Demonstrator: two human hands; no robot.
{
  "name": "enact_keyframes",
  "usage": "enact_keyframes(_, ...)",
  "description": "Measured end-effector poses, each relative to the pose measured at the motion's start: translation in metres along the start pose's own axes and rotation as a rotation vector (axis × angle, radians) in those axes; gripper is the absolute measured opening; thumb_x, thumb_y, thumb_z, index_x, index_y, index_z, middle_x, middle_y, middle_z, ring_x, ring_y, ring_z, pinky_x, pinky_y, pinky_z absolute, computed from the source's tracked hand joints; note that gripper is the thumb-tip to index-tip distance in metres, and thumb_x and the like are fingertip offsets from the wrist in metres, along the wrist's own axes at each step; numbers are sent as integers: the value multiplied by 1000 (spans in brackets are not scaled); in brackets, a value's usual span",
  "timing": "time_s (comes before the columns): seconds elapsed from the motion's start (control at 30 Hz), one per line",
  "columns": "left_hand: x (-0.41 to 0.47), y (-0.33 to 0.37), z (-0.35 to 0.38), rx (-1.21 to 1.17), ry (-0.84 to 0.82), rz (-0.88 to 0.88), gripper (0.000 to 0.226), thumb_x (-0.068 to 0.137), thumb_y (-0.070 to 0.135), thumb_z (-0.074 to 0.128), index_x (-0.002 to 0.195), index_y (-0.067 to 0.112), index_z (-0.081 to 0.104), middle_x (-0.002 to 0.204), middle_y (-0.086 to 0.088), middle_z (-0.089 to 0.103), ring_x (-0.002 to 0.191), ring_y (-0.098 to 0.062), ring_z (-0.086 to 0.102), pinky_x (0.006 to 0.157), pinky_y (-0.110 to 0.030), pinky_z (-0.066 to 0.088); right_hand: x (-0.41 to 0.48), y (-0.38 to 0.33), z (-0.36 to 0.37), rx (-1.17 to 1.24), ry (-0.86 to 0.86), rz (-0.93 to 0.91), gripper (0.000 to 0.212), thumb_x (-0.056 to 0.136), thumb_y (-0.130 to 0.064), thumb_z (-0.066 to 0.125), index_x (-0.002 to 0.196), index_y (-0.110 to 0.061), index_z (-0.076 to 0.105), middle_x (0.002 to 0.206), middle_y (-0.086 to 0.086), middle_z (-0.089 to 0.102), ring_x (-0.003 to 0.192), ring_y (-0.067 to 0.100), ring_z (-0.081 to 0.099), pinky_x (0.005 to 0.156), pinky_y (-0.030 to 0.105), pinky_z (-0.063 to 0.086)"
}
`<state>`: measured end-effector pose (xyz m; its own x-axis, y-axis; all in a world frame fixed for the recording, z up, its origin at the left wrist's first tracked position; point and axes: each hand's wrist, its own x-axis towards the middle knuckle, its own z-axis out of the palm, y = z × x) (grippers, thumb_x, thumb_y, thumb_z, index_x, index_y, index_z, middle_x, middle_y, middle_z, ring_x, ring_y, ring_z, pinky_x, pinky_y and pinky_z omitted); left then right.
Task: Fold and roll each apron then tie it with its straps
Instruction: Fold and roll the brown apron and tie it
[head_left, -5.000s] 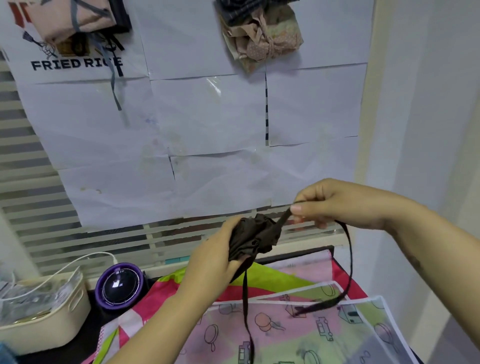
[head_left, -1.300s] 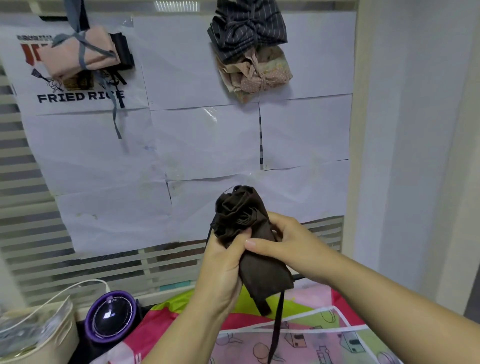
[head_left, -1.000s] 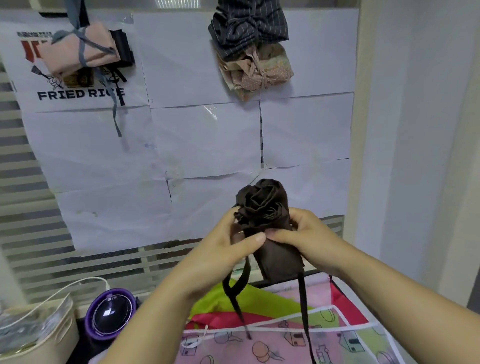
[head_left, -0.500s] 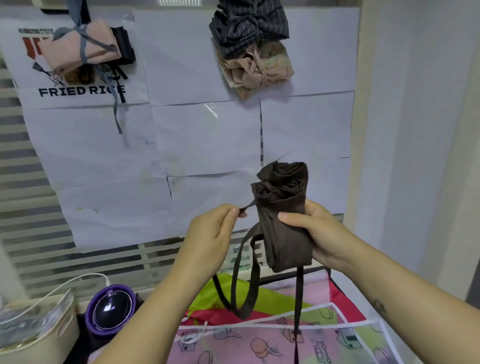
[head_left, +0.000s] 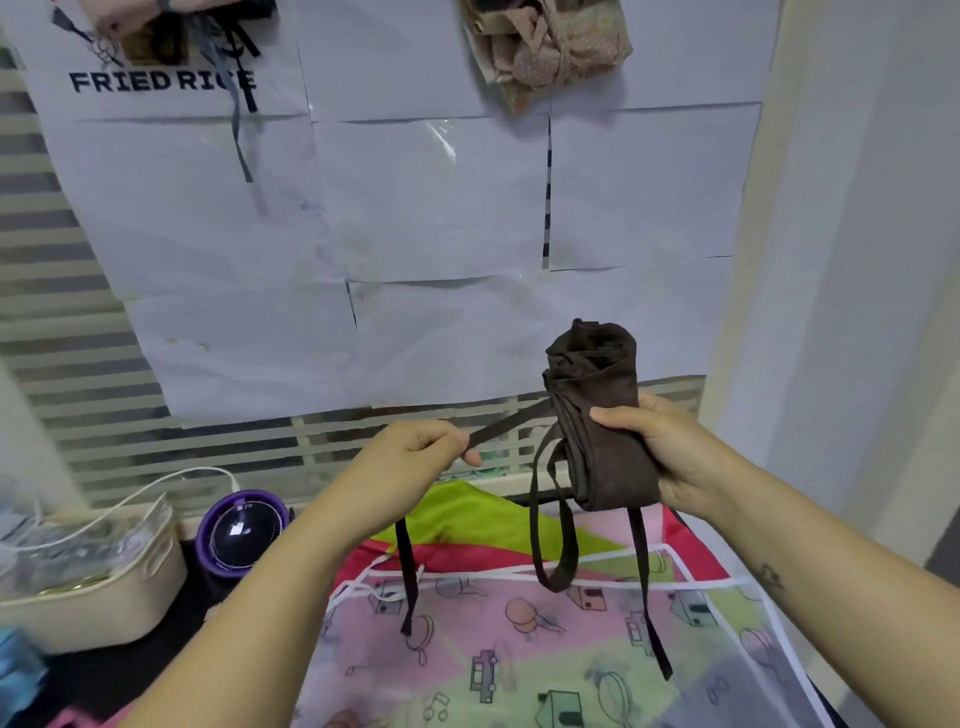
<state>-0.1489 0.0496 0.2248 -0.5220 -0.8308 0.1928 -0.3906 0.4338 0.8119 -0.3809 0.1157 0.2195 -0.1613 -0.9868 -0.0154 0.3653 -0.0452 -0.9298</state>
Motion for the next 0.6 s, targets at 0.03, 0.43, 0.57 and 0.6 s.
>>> enact_keyframes(0.03, 2, -4, 0, -9, 50, -33, 35, 97, 28, 47, 70, 23, 69, 58, 4, 42, 53, -14, 32, 56, -28, 26, 0, 1, 1, 4, 2, 5, 17, 90, 5, 49, 98, 0, 64, 86, 17, 72, 69, 23, 71, 62, 32, 60)
enact_keyframes(0.43, 2, -24, 7, -82, -398, -119, 28, 96, 21, 54, 120, 34, 58, 118, 18, 63, 110, 9, 56, 96, -13, 39, 0, -3, 5, -52, -50, -10, 19, 89, 4, 51, 100, -4, 64, 88, 14, 73, 72, 22, 71, 62, 29, 58)
enact_keyframes(0.57, 13, 7, 20, -268, -126, 66, 33, 94, 22, 56, 127, 23, 56, 122, 11, 63, 108, 7, 58, 90, -8, 43, -3, -1, 15, -131, -111, -25, 23, 81, 5, 57, 101, -5, 63, 89, 11, 73, 74, 19, 71, 64, 26, 58)
enact_keyframes(0.6, 15, 14, 24, -291, -79, 102, 31, 93, 23, 57, 124, 21, 57, 118, 8, 64, 102, 6, 61, 86, -8, 45, -3, -1, 17, -126, -119, -38, 26, 77, 4, 58, 101, -5, 63, 90, 10, 74, 75, 19, 71, 65, 26, 57)
